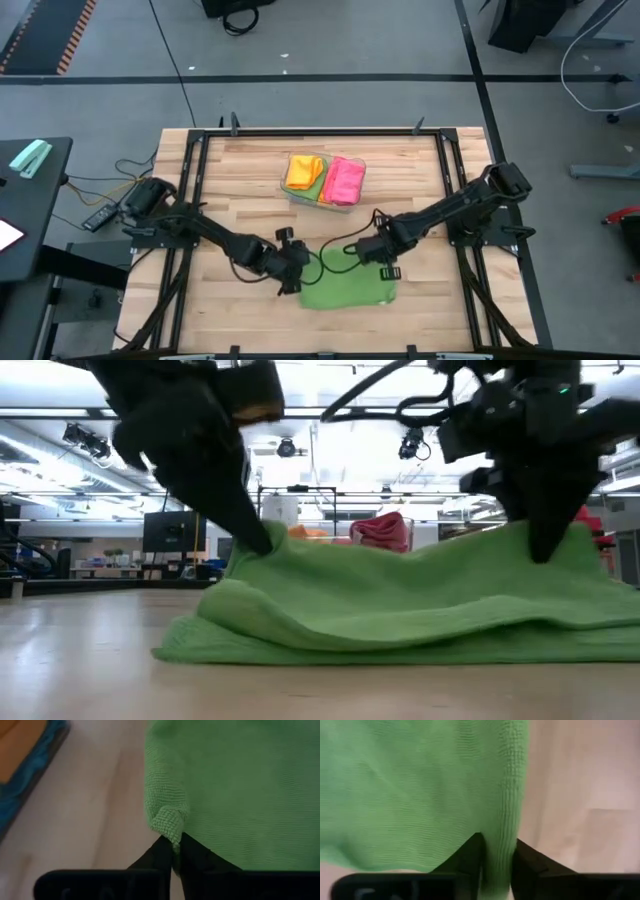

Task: Fold microfiber towels
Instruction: Fold the green microfiber cloth

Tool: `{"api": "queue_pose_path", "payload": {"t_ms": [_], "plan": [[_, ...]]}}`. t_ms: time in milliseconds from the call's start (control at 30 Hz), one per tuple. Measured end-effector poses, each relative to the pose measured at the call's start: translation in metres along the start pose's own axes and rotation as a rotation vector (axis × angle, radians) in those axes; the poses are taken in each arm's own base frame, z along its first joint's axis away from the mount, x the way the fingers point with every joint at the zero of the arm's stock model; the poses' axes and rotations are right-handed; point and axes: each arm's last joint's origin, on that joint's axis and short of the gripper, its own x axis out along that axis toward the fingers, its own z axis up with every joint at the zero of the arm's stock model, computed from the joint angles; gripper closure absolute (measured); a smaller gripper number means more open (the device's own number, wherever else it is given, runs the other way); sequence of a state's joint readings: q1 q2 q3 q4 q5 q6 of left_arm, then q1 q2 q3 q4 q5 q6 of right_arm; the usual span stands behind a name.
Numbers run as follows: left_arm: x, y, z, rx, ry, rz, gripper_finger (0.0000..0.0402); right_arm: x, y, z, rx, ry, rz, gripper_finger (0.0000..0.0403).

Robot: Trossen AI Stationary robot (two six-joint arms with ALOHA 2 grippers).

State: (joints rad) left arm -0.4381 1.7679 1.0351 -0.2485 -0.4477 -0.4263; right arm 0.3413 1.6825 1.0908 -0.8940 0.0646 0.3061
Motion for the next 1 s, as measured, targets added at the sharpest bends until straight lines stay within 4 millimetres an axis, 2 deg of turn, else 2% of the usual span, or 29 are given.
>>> {"api": "queue_pose_path", "payload": {"t_ms": [233,433,567,667,833,1000], "plan": [[0.006,0.021,-0.005,0.067,0.108,0.084,0.0322,0.001,-0.024,0.003,0.025,0.020,-0.089,0.0259],[0.002,0.022,-0.004,0.342,0.109,0.115,0.0269,0.001,-0.035,0.002,0.057,0.035,-0.146,0.0229],[-0.005,0.014,-0.005,0.596,0.104,0.091,0.0253,-0.005,-0.029,0.001,0.114,-0.005,-0.138,0.0226],[-0.010,0.006,-0.013,0.841,0.138,0.065,0.0249,-0.020,-0.019,-0.004,0.147,-0.076,-0.147,0.0228],[-0.019,-0.010,-0.020,1.139,0.116,0.017,0.0255,-0.047,0.004,-0.015,0.200,-0.351,-0.242,0.0229],[-0.023,-0.020,-0.025,1.371,0.099,-0.069,0.0252,-0.039,0.029,-0.019,0.181,-0.608,-0.255,0.0229]]}}
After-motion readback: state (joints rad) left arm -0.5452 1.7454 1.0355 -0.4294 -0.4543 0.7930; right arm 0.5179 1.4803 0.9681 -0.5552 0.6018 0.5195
